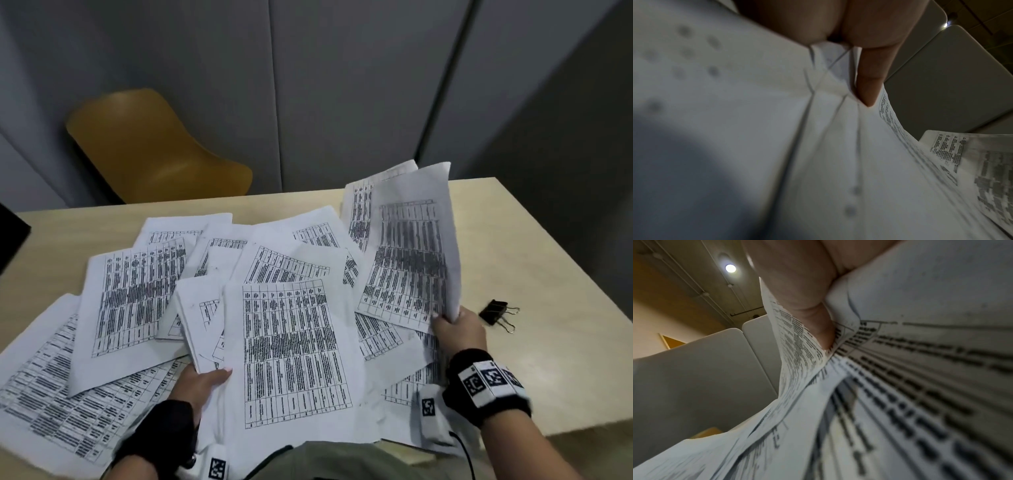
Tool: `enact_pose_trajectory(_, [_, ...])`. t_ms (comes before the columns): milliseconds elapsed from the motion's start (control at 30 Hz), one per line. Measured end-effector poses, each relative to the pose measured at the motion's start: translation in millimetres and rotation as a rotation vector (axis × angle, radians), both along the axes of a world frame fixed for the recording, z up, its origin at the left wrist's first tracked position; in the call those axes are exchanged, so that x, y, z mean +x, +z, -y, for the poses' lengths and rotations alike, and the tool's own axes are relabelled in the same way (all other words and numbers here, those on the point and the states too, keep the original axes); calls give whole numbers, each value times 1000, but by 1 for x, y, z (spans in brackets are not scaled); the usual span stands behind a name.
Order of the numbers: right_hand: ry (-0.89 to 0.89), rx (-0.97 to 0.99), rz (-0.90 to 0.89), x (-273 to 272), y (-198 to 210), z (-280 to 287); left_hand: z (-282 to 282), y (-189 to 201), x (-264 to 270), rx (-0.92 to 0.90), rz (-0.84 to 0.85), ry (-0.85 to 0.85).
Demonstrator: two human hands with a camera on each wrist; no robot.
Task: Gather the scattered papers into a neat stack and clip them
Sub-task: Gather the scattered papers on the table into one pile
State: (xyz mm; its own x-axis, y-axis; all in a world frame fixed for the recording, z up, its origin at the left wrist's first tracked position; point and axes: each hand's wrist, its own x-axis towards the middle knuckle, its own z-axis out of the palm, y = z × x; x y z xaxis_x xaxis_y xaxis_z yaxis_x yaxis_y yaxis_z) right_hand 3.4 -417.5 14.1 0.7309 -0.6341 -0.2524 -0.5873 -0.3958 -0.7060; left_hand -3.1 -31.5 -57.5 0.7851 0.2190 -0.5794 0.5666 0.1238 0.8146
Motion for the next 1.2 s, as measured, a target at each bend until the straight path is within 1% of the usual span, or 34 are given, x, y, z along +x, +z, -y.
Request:
enact_pose_trajectory(133, [1,-109,48,-2,7,7,-1,-3,2,5,-7,-3])
enact_pose_trajectory(300, [-29,-275,180,-4,32,10,-2,-8,3,26,-20,14])
enact_pose_trajectory(433, [-25,-374,336,0,71,8,1,-2,2,52,-12,5])
enact_pose_trajectory(567, [-21,-482,479,9,114,8,-2,-7,2,83,-33,5])
enact_pose_trajectory(633, [-21,-513,572,12,134,4,-2,-6,2,112,-27,-17])
enact_pose_trajectory(700, [-15,-523,657,14,146,-1,-1,-6,3,103,-22,-44])
enact_pose_trajectory(800, [-7,-448,715,16,152,-11,1,-3,2,97,-6,-45])
enact_pose_trajectory(867, [19,-329,725,21,147,-23,-1,-5,3,87,-13,-38])
enact_pose_trajectory(933, [38,-166,638,27,130,-36,-2,-6,2,105,-11,-29])
enact_pose_trajectory(1000, [45,-4,495,30,99,-53,-1,-6,0,115,13,-26])
enact_pose_trajectory(1067, [66,115,386,27,61,-70,1,-5,0,111,29,-37])
enact_pose_trajectory(1133, [95,194,278,20,23,-84,1,-4,0,81,31,-36])
enact_pose_trajectory(1200, [117,263,173,13,-3,-93,2,-3,1,56,34,8])
